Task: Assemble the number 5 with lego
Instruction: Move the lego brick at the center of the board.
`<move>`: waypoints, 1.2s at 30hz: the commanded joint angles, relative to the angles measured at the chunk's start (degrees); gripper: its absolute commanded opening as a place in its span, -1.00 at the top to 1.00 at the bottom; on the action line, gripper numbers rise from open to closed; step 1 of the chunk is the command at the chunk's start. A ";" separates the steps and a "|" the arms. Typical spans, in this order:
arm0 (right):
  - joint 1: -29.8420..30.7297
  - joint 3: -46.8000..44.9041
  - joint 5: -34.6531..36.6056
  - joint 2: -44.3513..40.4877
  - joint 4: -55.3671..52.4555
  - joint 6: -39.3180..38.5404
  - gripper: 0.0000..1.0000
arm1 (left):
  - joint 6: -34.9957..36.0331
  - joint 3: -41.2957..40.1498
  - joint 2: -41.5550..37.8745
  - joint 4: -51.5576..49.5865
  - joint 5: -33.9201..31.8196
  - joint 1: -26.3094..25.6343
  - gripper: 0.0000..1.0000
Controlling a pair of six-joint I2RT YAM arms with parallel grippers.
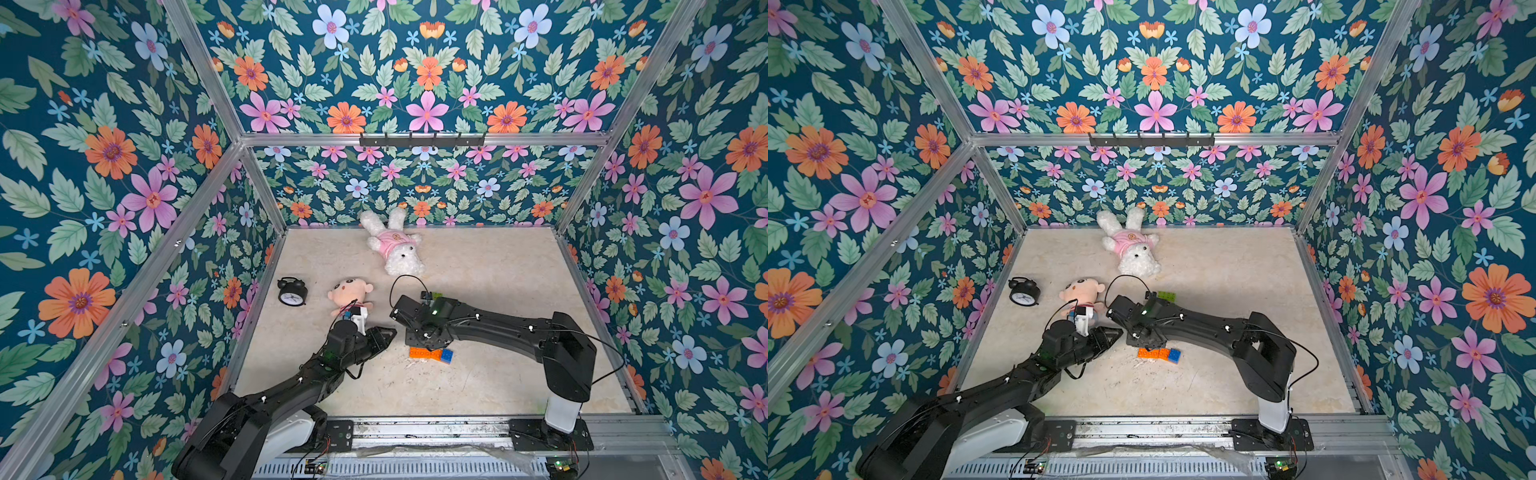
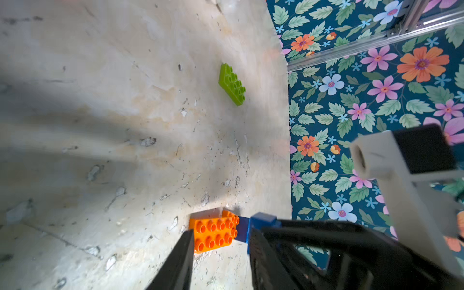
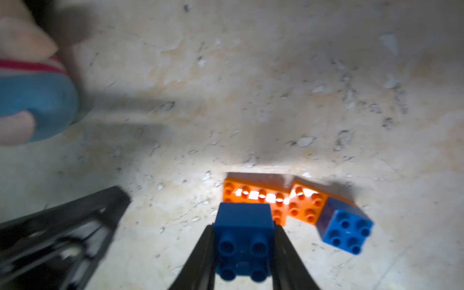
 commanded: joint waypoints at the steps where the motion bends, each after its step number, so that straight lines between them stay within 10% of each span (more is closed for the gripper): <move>1: -3.34 -6.05 1.01 -5.15 4.78 -1.51 0.50 | 4.27 0.88 -0.48 -4.01 -0.94 -1.22 0.13; 9: -15.15 -19.54 -5.24 -12.40 12.48 -4.85 0.55 | 6.05 3.15 1.52 -5.79 -1.55 -3.22 0.06; 29: -13.04 -17.61 -4.24 -14.17 10.15 -6.08 0.51 | 15.40 22.66 18.59 -32.22 -18.47 -17.53 -0.32; 36: -13.05 -19.02 -4.61 -15.77 11.27 -5.65 0.50 | 15.51 22.91 20.51 -35.24 -18.65 -18.78 -0.18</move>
